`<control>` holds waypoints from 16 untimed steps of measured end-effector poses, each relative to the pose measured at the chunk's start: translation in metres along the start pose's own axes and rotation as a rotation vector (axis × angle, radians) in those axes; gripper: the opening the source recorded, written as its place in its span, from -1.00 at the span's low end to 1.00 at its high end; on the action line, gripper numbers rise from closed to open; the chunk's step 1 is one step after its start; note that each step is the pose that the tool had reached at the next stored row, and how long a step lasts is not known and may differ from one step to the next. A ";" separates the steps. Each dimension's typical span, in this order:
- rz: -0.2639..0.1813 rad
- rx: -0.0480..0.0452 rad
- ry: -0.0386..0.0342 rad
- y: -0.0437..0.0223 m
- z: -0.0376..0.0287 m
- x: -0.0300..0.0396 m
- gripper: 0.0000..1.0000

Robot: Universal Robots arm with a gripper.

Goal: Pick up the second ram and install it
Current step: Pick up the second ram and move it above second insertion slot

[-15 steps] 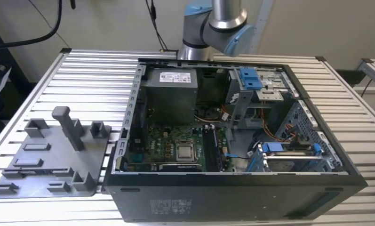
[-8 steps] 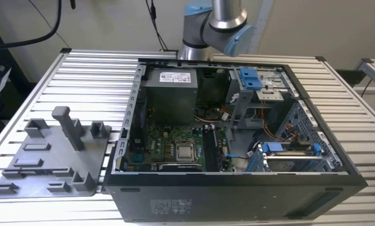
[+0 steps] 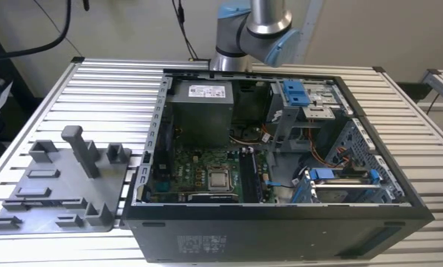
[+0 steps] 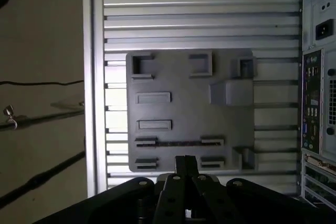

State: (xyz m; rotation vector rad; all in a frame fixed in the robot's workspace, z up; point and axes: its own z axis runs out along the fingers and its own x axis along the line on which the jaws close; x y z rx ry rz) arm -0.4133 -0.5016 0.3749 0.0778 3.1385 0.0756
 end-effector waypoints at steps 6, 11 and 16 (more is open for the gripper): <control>0.051 0.0000 -0.0023 0.0000 0.0000 0.0000 -0.79; 0.096 0.0000 -0.0044 0.0000 0.0000 0.0000 -0.79; 0.141 0.0000 -0.0065 0.0000 0.0000 0.0000 -0.79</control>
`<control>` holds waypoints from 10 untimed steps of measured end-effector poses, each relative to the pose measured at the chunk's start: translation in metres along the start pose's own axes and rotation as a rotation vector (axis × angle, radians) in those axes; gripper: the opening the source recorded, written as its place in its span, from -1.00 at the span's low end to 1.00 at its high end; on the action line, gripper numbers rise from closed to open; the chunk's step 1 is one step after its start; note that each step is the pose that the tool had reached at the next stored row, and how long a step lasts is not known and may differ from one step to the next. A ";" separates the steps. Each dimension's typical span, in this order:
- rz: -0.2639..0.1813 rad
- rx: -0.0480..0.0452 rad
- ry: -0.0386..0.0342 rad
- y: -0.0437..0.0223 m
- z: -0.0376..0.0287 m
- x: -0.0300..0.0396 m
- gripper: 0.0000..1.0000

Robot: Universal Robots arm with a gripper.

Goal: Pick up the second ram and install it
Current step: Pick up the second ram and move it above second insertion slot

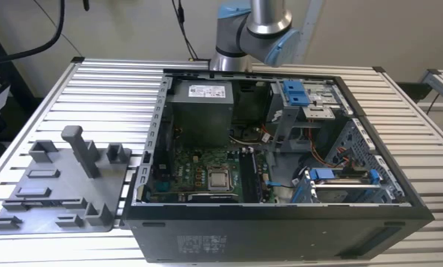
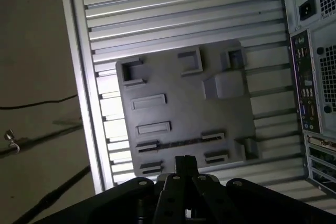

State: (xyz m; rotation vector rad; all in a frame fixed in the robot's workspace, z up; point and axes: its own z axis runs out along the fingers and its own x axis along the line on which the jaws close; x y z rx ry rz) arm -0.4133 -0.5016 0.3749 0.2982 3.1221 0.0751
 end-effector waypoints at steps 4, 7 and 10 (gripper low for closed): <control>0.037 0.0001 -0.0015 0.0000 0.0000 0.0000 -0.79; 0.065 0.0001 -0.0025 0.0000 0.0000 0.0000 -0.79; 0.094 0.0001 -0.0037 0.0000 0.0001 0.0000 -0.79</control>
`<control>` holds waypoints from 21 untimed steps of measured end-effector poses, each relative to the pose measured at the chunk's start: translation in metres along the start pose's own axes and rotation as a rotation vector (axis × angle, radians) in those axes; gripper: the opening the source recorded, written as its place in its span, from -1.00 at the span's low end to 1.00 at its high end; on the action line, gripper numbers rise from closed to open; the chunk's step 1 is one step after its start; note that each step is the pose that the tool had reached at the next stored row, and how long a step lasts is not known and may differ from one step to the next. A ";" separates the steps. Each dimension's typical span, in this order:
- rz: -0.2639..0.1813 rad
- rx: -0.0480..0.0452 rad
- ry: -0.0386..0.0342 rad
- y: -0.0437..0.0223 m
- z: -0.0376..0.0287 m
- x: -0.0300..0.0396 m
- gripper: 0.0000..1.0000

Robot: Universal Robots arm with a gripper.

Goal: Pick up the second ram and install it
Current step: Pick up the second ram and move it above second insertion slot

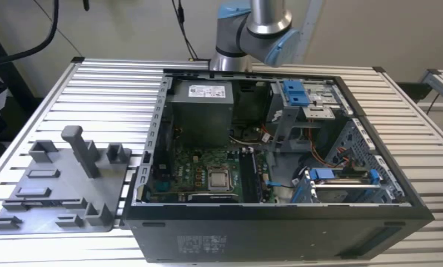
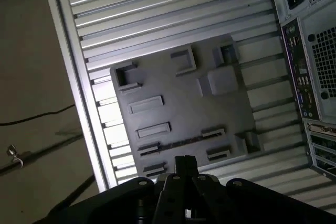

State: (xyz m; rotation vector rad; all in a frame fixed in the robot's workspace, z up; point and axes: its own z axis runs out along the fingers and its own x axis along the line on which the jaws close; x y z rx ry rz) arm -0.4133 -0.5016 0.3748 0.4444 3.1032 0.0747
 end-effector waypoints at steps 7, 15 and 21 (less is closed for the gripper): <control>0.060 0.0001 -0.0026 0.0000 0.0000 0.0000 -0.79; 0.122 -0.0003 -0.0054 0.0000 0.0001 0.0000 -0.79; 0.052 0.0003 -0.0021 0.0000 0.0002 0.0001 -0.79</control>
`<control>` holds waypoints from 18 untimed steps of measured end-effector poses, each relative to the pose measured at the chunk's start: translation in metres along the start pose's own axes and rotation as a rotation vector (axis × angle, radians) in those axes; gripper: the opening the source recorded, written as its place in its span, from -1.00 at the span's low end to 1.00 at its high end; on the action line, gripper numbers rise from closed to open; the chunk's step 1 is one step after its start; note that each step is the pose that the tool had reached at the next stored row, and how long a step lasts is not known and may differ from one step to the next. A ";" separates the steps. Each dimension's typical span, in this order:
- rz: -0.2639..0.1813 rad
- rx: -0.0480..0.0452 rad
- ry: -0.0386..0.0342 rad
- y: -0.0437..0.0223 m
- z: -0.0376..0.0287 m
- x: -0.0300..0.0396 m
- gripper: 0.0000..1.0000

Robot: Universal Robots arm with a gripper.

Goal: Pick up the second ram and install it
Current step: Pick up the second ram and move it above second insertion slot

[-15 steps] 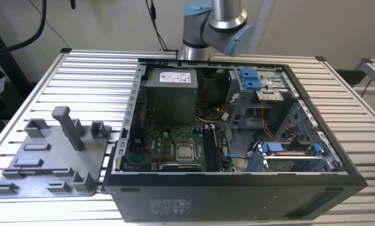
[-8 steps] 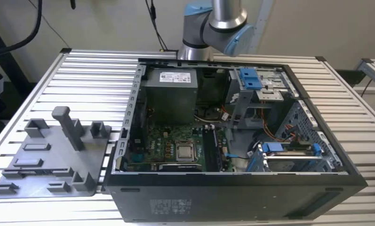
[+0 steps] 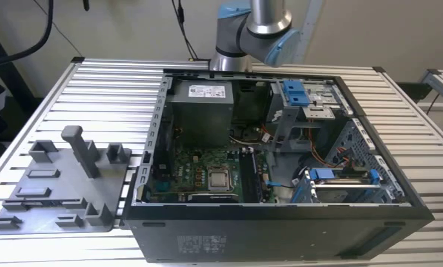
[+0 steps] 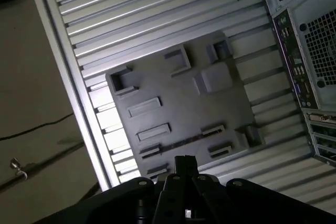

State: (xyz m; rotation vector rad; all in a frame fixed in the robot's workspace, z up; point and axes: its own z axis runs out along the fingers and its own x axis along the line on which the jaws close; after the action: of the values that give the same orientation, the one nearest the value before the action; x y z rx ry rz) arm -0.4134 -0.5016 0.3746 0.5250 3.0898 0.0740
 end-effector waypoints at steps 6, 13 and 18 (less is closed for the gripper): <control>-0.110 0.0006 0.0051 0.0000 0.0002 0.0000 -0.79; -0.236 0.0019 0.0108 0.0000 0.0004 0.0000 -0.79; -0.327 0.0035 0.0148 0.0000 0.0005 0.0000 -0.79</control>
State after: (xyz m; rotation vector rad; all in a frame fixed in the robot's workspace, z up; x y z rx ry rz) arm -0.4134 -0.5016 0.3742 0.0143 3.1417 0.0699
